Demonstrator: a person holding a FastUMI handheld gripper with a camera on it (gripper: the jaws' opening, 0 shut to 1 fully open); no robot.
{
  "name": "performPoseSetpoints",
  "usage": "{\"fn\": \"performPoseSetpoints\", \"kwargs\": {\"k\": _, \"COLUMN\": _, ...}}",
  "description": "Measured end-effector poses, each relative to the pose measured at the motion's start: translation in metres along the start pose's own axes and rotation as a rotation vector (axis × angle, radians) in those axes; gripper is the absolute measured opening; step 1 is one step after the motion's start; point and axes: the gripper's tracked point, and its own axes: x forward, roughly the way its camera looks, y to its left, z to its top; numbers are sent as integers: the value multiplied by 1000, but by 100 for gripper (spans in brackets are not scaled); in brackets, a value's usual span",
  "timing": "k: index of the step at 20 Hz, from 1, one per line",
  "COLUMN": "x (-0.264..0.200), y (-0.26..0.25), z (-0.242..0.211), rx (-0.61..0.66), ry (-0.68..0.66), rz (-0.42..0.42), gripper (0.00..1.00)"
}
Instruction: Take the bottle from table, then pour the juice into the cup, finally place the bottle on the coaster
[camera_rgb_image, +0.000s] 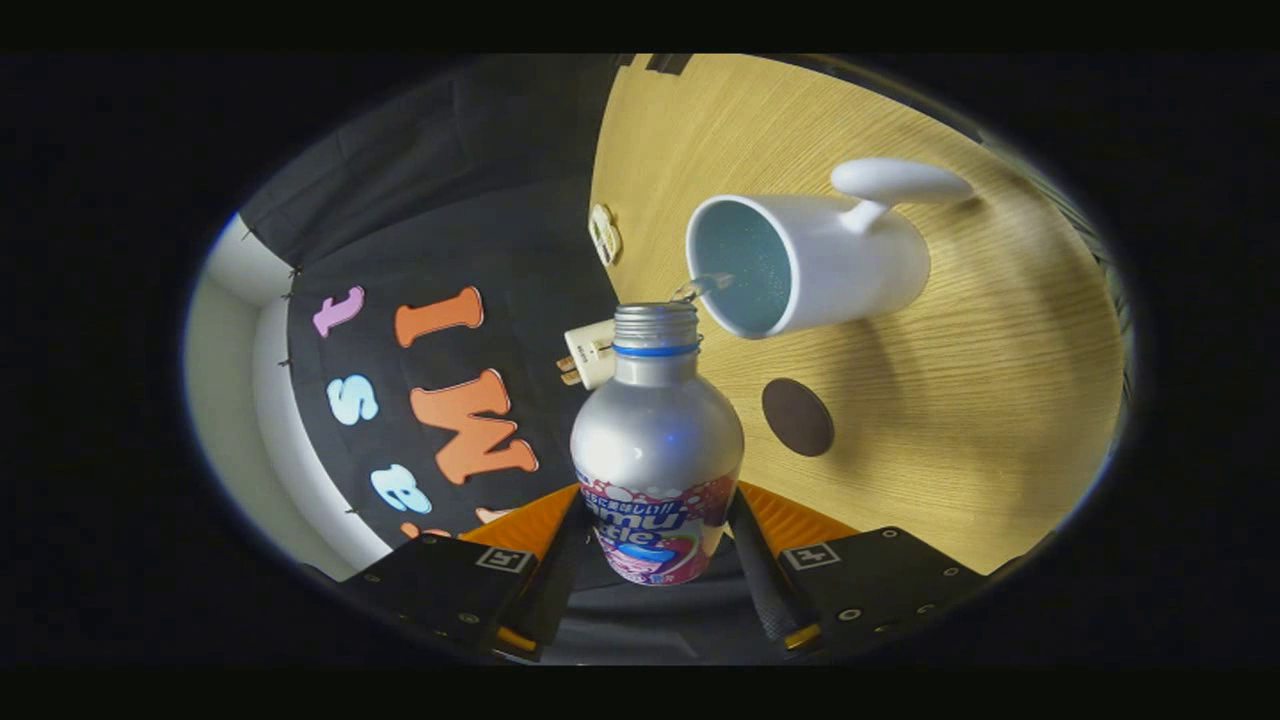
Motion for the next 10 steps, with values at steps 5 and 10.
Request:
{"fn": "performPoseSetpoints", "kwargs": {"k": 5, "x": 2, "y": 3, "z": 2, "rx": 17, "ry": 0, "rz": -2, "gripper": 76}}
{"fn": "performPoseSetpoints", "kwargs": {"k": 10, "x": 3, "y": 4, "z": 4, "rx": 34, "ry": 0, "rz": 2, "gripper": 76}}
